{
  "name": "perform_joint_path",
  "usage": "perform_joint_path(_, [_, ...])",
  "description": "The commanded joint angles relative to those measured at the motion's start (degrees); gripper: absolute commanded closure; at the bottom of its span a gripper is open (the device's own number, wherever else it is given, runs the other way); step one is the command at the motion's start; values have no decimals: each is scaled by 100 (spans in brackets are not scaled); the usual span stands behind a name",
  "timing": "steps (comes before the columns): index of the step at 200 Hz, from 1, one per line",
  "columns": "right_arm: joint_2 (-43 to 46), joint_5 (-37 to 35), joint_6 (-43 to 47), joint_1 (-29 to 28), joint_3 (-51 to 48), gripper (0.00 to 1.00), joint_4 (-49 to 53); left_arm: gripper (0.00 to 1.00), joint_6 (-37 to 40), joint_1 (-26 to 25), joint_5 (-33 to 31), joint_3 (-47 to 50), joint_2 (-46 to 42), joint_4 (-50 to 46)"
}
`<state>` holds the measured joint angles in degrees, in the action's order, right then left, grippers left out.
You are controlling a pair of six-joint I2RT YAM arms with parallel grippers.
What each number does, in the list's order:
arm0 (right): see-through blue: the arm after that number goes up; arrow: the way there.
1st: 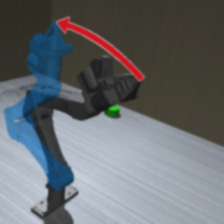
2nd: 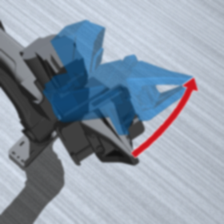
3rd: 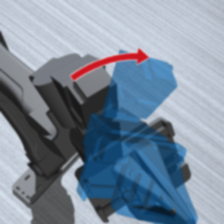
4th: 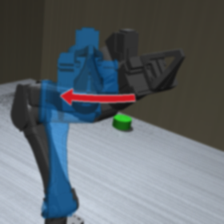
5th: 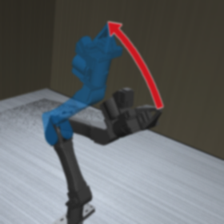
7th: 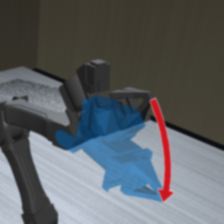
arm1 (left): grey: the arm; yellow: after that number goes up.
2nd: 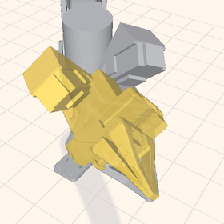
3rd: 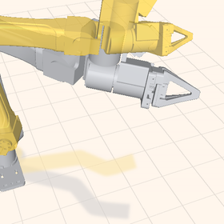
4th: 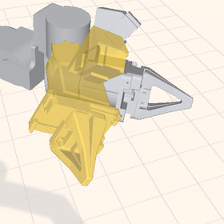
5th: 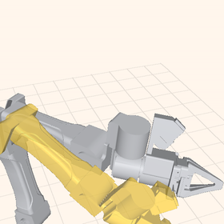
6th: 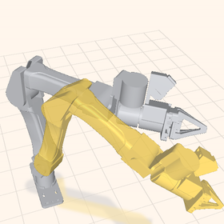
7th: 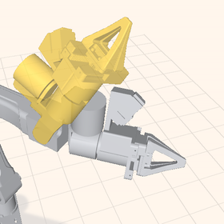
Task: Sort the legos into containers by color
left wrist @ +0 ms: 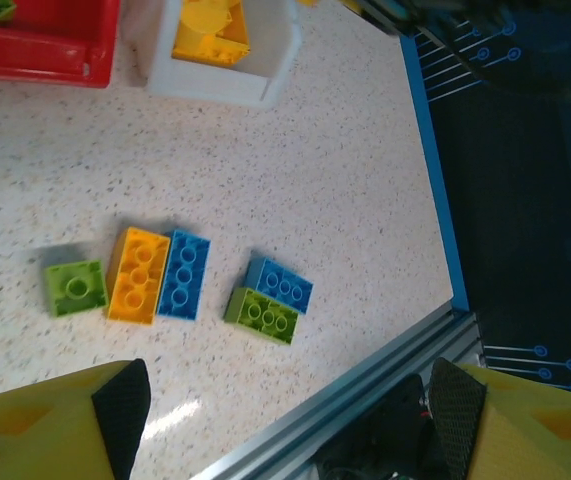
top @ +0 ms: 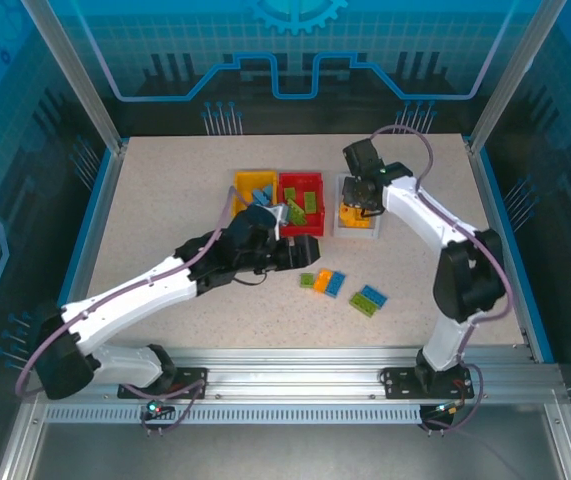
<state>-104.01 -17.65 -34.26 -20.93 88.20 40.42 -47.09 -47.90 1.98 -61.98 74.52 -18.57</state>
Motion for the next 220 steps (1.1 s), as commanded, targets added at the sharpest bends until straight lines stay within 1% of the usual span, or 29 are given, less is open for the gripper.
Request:
perform_joint_path(1, [-722, 710, 499, 270, 740, 72, 152, 22, 232, -107, -269, -323, 406, 257])
perform_joint_path(24, [-1435, 838, 629, 381, 1560, 73, 510, 22, 292, -189, -337, -519, 714, 284])
perform_joint_path(53, [-1957, 993, 701, 518, 2156, 66, 849, 22, 369, -271, -417, -605, 873, 233])
perform_joint_path(65, [-1996, 1002, 705, 552, 2227, 61, 930, 22, 382, -292, -452, -597, 889, 210])
perform_joint_path(90, [-1801, 985, 736, 577, 2090, 44, 843, 22, 429, -315, -492, -557, 906, 150])
perform_joint_path(101, [-1716, 980, 775, 573, 2078, 41, 851, 22, 446, -325, -494, -552, 906, 126])
perform_joint_path(113, [-1573, 965, 783, 576, 2087, 41, 880, 22, 461, -342, -521, -552, 883, 71])
perform_joint_path(141, [-868, 786, 835, 478, 1831, 42, 762, 22, 555, -402, -675, -552, 806, -124])
perform_joint_path(170, [249, 373, 869, 282, 1166, 43, 662, 22, 708, -542, -787, -560, 824, -365])
perform_joint_path(193, [1439, 141, 661, 106, 111, 43, 592, 22, 593, -779, -921, -662, 1012, -587])
perform_joint_path(209, [2245, 181, 475, 4, -747, 43, 520, 24, 289, -924, -908, -789, 1297, -726])
perform_joint_path(220, [2903, 239, 327, -100, -1373, 43, 519, 25, 211, -1051, -892, -923, 1551, -824])
